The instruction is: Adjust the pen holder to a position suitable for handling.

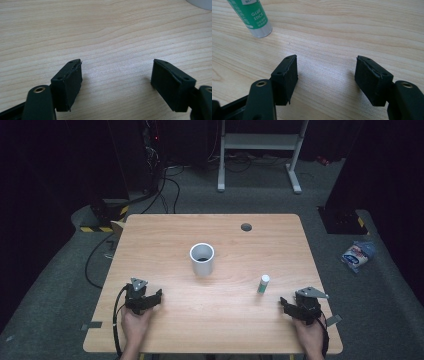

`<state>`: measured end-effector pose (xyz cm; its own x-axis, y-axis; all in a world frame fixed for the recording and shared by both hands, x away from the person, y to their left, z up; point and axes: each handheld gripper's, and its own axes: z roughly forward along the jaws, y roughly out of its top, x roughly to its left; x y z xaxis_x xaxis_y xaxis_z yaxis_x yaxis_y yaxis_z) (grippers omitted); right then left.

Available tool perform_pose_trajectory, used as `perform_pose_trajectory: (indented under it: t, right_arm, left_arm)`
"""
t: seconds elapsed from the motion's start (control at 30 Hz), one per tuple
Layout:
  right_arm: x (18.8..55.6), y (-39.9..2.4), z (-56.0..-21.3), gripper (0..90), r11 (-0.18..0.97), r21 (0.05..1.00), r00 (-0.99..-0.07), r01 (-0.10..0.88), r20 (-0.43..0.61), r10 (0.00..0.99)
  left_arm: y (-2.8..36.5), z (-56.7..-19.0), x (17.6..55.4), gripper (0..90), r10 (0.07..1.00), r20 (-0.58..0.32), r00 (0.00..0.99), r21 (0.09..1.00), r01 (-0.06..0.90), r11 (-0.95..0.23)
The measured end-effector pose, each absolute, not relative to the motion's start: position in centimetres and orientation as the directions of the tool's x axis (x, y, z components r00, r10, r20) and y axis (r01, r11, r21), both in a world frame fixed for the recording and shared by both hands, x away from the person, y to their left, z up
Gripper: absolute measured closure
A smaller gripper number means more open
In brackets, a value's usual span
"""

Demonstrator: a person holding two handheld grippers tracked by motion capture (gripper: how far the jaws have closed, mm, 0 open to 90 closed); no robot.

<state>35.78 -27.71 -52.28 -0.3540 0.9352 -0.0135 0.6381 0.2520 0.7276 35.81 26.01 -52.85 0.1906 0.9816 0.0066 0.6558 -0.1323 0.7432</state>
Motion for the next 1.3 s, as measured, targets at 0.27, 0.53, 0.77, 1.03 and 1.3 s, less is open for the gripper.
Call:
perform_pose_trajectory:
  t: [0.27,0.53,0.77,1.03,1.3]
  right_arm:
    - [35.8,-27.7,-52.3,34.6,0.252,0.727,-0.354,0.638,-0.013,0.935]
    - [35.8,-27.7,-52.3,33.7,0.250,0.726,-0.354,0.640,-0.010,0.935]
    - [35.8,-27.7,-52.3,33.2,0.255,0.726,-0.357,0.639,-0.014,0.934]
    - [35.8,-27.7,-52.3,33.2,0.252,0.726,-0.356,0.640,-0.011,0.935]
    - [35.8,-27.7,-52.3,33.2,0.252,0.726,-0.356,0.640,-0.011,0.934]
  left_arm:
    - [26.0,-52.8,35.8,25.0,0.982,0.006,0.191,0.742,0.657,-0.133]
    - [25.9,-52.9,36.2,20.1,0.977,0.007,0.211,0.737,0.659,-0.148]
    - [25.8,-52.9,36.2,18.3,0.978,0.003,0.208,0.736,0.662,-0.143]
    - [25.9,-52.5,35.9,21.2,0.974,-0.042,0.224,0.739,0.663,-0.121]
    - [25.5,-51.4,35.9,22.9,0.964,-0.069,0.256,0.765,0.634,-0.113]
